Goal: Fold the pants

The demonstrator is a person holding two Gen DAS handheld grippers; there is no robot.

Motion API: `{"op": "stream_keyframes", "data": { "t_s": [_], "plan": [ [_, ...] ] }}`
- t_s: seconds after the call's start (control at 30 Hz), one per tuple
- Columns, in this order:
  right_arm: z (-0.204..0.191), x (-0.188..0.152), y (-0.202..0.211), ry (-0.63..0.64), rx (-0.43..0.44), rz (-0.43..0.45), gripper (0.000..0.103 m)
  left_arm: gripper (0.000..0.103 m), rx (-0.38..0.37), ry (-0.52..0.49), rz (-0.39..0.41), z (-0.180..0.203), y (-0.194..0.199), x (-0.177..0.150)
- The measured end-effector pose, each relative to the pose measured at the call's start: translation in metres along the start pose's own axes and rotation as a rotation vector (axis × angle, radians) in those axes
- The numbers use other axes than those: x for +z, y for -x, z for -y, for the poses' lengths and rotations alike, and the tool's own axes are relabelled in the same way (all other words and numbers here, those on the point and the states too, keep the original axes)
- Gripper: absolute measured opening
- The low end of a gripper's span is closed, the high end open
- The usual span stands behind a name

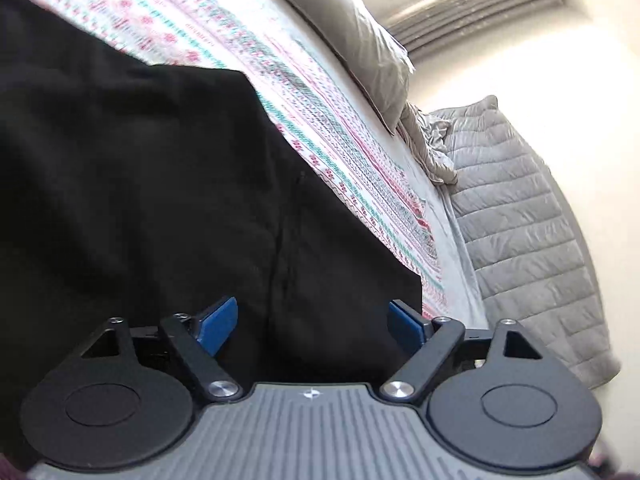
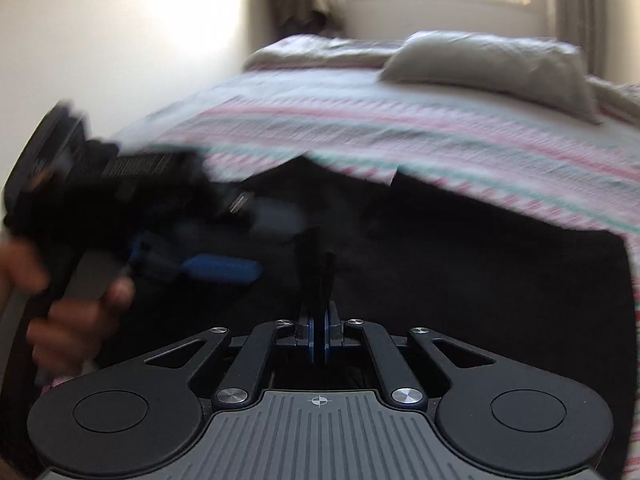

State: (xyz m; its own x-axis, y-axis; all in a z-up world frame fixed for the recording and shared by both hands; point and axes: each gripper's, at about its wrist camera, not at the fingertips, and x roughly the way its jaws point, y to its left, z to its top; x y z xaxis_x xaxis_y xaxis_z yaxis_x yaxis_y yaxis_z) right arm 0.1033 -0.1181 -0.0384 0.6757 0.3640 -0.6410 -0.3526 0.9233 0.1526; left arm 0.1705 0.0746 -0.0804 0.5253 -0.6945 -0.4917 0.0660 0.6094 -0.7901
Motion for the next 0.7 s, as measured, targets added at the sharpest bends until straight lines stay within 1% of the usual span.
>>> {"op": "stream_keyframes", "data": {
  "t_s": [0.03, 0.1, 0.17, 0.33, 0.47, 0.57, 0.7],
  "plan": [
    [-0.006, -0.005, -0.006, 0.016, 0.016, -0.022, 0.004, 0.081, -0.002, 0.007, -0.003, 0.0, 0.001, 0.0],
    [-0.014, -0.015, -0.009, 0.063, 0.011, -0.047, 0.004, 0.077, 0.004, 0.007, -0.013, 0.0, 0.002, 0.001],
    [-0.016, -0.017, -0.008, 0.08, 0.008, -0.039, 0.004, 0.074, 0.012, 0.004, -0.02, 0.002, 0.002, 0.002],
    [-0.007, -0.014, 0.006, 0.008, 0.031, 0.003, 0.004, 0.073, 0.022, 0.004, -0.035, 0.001, 0.002, 0.002],
    [-0.003, -0.011, 0.015, -0.024, 0.046, 0.035, 0.004, 0.07, 0.018, 0.006, -0.047, -0.001, 0.002, 0.004],
    [-0.002, -0.011, 0.02, -0.026, 0.061, 0.042, 0.004, 0.065, 0.016, 0.016, -0.043, -0.004, 0.0, 0.004],
    [-0.003, -0.013, 0.025, -0.02, 0.092, 0.036, 0.004, 0.055, 0.02, 0.018, -0.03, -0.002, -0.006, 0.003]
  ]
}}
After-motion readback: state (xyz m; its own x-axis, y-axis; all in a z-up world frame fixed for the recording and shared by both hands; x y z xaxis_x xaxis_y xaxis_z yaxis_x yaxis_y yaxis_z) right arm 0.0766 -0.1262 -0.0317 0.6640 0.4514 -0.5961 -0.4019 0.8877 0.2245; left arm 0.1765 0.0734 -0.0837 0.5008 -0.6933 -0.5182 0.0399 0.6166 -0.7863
